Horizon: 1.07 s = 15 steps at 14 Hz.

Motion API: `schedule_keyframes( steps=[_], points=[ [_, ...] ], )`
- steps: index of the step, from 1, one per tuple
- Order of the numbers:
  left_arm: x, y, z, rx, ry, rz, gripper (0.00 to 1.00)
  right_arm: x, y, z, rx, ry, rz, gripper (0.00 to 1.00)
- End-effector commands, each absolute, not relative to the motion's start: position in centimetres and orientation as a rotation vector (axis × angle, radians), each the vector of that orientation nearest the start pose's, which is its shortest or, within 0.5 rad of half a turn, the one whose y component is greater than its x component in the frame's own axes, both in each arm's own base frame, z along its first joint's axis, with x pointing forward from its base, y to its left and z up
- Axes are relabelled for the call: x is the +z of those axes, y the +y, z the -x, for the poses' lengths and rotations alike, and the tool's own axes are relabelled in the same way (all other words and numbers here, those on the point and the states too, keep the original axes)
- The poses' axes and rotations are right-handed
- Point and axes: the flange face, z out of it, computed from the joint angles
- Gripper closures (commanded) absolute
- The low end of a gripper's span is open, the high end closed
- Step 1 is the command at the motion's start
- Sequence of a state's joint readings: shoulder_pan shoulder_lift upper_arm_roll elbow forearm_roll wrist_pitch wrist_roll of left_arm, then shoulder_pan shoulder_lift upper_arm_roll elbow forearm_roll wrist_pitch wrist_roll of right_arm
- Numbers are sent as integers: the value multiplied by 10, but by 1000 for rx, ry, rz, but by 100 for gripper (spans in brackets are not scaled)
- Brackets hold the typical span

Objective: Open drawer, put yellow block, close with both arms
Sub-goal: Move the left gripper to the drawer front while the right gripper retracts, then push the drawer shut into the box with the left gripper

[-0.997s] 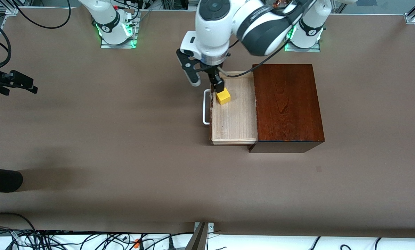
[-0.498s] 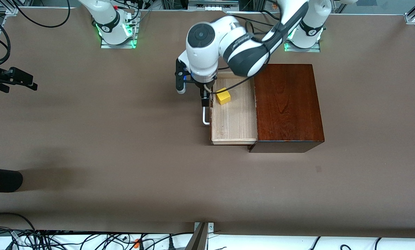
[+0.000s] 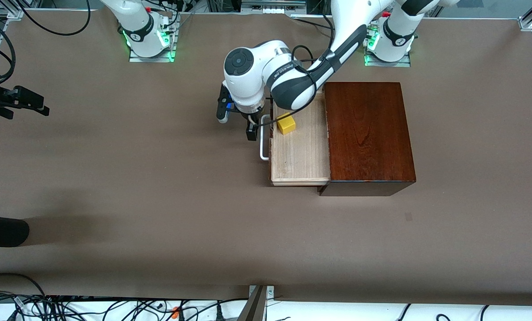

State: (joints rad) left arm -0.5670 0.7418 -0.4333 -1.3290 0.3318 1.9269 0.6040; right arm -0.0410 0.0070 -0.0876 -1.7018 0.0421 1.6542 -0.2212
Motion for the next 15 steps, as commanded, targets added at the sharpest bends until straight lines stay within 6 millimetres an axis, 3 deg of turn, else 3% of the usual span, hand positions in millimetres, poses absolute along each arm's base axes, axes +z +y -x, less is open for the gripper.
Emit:
schedule_keyframes(
  steps=[1, 9, 15],
  points=[
    [315, -555, -480, 77, 2269, 2047, 0, 568, -68, -544, 87, -168, 3080, 0],
    [314, -530, -490, 212, 2190, 2034, 0, 567, -68, -544, 87, -170, 3080, 0],
    [328, -481, -521, 322, 2089, 2086, 0, 567, -68, -544, 87, -170, 3080, 0]
  ],
)
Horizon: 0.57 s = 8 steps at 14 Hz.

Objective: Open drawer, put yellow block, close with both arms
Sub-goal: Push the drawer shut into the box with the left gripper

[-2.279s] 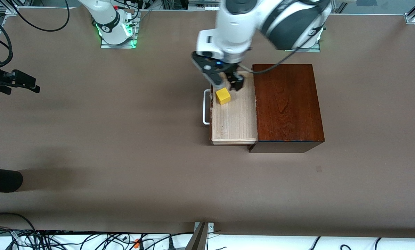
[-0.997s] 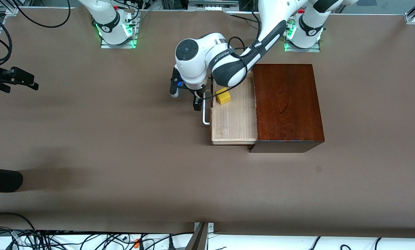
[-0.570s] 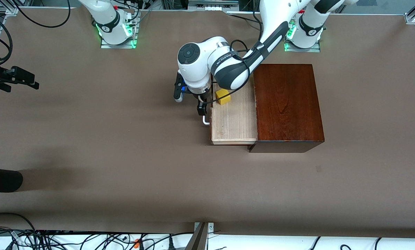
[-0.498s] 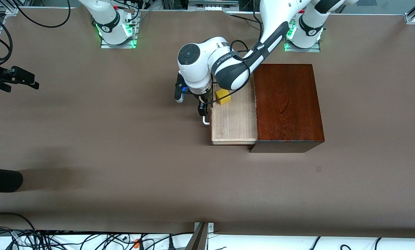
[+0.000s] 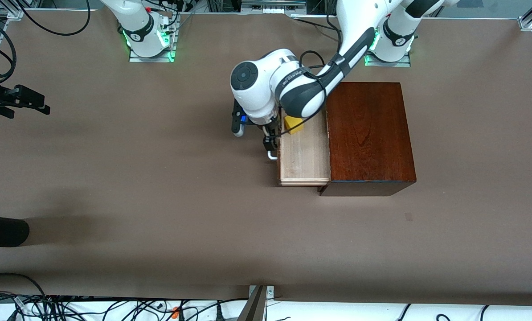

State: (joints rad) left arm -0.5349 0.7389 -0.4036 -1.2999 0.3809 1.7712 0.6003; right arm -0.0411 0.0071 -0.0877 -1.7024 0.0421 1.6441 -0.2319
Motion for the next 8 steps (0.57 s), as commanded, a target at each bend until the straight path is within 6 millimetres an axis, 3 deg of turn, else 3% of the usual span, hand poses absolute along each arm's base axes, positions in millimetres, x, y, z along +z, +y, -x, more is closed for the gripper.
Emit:
schedule_keyframes(
  steps=[1, 8],
  points=[
    [333, -473, -526, 323, 2078, 2094, 0, 566, -68, -545, 90, -171, 3081, 0],
    [338, -434, -534, 429, 2005, 2119, 0, 567, -68, -545, 85, -171, 3082, 0]
  ],
)
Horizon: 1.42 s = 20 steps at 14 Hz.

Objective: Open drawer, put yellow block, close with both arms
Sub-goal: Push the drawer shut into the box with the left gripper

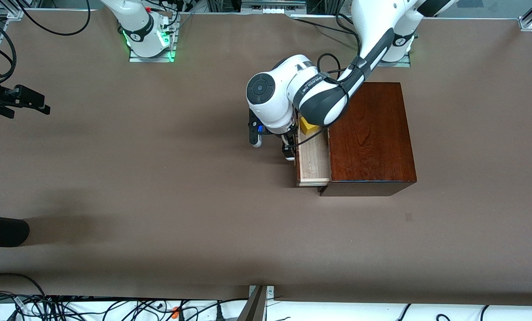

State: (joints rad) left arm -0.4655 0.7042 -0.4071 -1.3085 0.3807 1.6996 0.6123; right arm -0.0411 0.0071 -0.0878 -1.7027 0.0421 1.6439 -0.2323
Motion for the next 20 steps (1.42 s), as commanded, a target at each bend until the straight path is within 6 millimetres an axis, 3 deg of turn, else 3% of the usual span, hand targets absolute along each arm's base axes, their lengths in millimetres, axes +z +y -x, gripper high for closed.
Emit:
schedule_keyframes(
  steps=[1, 5, 15, 20],
  points=[
    [337, -428, -536, 441, 1999, 2123, 0, 567, -69, -545, 85, -168, 3082, 0],
    [321, -416, -529, 500, 1992, 2112, 0, 567, -69, -545, 85, -168, 3080, 0],
    [312, -398, -499, 593, 2004, 2014, 0, 567, -69, -545, 85, -168, 3082, 0],
    [309, -377, -509, 633, 1948, 2007, 0, 566, -69, -545, 88, -168, 3081, 0]
  ],
)
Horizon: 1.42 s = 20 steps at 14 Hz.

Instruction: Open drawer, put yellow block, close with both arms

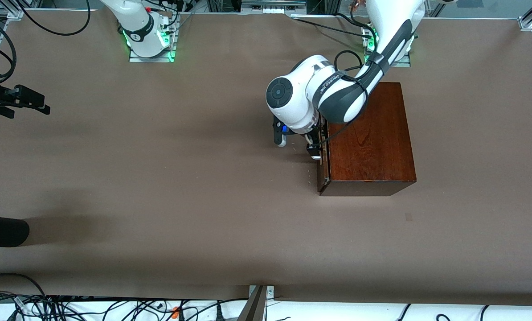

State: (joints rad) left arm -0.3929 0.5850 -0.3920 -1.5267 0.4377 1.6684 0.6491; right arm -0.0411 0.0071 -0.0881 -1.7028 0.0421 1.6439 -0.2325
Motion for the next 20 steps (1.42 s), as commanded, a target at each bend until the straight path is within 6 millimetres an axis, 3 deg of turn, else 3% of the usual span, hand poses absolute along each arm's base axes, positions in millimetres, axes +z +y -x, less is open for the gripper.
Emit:
schedule_keyframes(
  steps=[1, 5, 7, 9, 12, 14, 15, 20],
  points=[
    [308, -377, -509, 633, 1946, 2010, 0, 566, -69, -545, 87, -168, 3080, 0],
    [321, -400, -507, 519, 1819, 2127, 0, 566, -69, -545, 87, -168, 3080, 0],
    [352, -433, -503, 374, 1646, 2290, 0, 566, -69, -545, 87, -168, 3080, 0],
    [380, -448, -503, 285, 1417, 2506, 0, 566, -69, -545, 85, -168, 3080, 0],
    [445, -449, -511, 175, 1112, 2745, 0, 567, -69, -546, 83, -168, 3082, 0],
    [486, -435, -514, 170, 1046, 2790, 0, 567, -69, -546, 81, -168, 3083, 0],
    [505, -418, -524, 169, 994, 2812, 0, 567, -69, -546, 83, -168, 3082, 0],
    [571, -298, -571, 228, 682, 3001, 0, 566, -69, -546, 81, -168, 3083, 0]
  ],
)
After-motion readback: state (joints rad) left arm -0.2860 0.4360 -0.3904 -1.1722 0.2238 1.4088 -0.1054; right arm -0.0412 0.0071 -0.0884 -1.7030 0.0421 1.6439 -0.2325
